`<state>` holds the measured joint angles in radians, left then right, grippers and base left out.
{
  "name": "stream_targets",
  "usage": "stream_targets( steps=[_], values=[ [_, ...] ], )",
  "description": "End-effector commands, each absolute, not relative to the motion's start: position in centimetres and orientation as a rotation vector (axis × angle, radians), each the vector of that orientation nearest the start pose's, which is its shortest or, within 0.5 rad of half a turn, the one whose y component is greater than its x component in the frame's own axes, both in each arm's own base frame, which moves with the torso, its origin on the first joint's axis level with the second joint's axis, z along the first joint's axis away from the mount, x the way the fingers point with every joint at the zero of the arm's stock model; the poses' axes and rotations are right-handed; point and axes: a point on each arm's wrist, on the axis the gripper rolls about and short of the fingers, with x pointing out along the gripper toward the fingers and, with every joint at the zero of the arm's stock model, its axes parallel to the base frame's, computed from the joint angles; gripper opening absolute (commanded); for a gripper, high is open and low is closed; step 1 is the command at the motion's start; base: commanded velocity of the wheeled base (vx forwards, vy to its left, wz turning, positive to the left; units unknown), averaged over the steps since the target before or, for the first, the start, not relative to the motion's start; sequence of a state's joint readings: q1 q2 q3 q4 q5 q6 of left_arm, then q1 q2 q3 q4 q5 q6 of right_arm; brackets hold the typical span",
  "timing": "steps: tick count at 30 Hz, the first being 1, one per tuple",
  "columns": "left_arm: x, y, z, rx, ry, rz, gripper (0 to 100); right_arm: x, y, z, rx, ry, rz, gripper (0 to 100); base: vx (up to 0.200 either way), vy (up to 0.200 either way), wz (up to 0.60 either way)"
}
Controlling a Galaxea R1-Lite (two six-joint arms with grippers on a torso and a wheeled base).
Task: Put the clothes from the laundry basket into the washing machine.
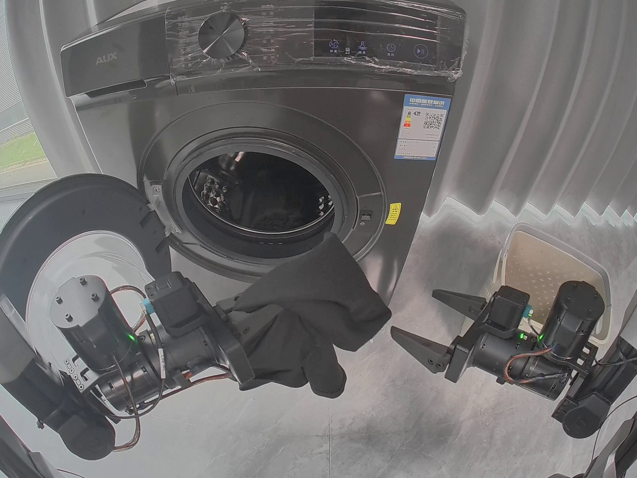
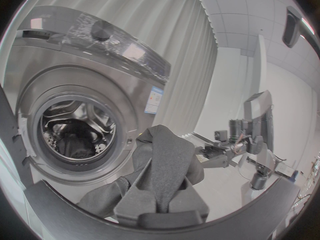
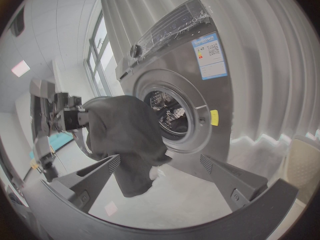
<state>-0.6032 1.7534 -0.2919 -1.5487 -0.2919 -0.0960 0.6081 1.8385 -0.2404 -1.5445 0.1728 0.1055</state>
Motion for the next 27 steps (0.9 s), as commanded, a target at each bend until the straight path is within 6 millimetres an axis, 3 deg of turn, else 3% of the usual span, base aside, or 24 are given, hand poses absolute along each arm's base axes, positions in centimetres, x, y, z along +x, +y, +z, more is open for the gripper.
stream_targets(
  steps=[1, 6, 10, 15, 18, 22, 27],
  values=[
    [21.1, -14.2, 13.4, -0.126, -0.024, -0.799, 0, 19.9, 13.2, 9.8, 0.032, 0.137, 0.67, 100, 0.0, 0.0, 0.0],
    [21.8, -13.1, 13.2, -0.129, -0.023, -0.586, 0, 20.4, 13.3, 10.4, 0.031, 0.093, 0.514, 100, 0.0, 0.0, 0.0],
    [21.9, -12.9, 13.0, -0.132, -0.019, -0.467, 0, 21.0, 12.9, 11.7, 0.054, 0.028, 0.484, 100, 0.0, 0.0, 0.0],
    [21.9, -13.1, 12.4, -0.113, 0.001, -0.463, 0, 21.2, 12.6, 12.2, 0.063, 0.007, 0.471, 100, 0.0, 0.0, 0.0],
    [22.1, -13.2, 10.9, -0.015, 0.043, -0.45, 0, 21.4, 12.4, 12.0, 0.06, 0.014, 0.462, 100, 0.0, 0.0, 0.0],
    [22.2, -13.3, 11.2, -0.024, 0.031, -0.452, 0, 21.3, 12.5, 11.9, 0.06, 0.019, 0.466, 100, 0.0, 0.0, 0.0],
    [22.1, -13.3, 11.3, -0.025, 0.026, -0.455, 0, 21.3, 12.5, 11.8, 0.061, 0.022, 0.466, 100, 0.2, 0.0, 0.0]
  ],
)
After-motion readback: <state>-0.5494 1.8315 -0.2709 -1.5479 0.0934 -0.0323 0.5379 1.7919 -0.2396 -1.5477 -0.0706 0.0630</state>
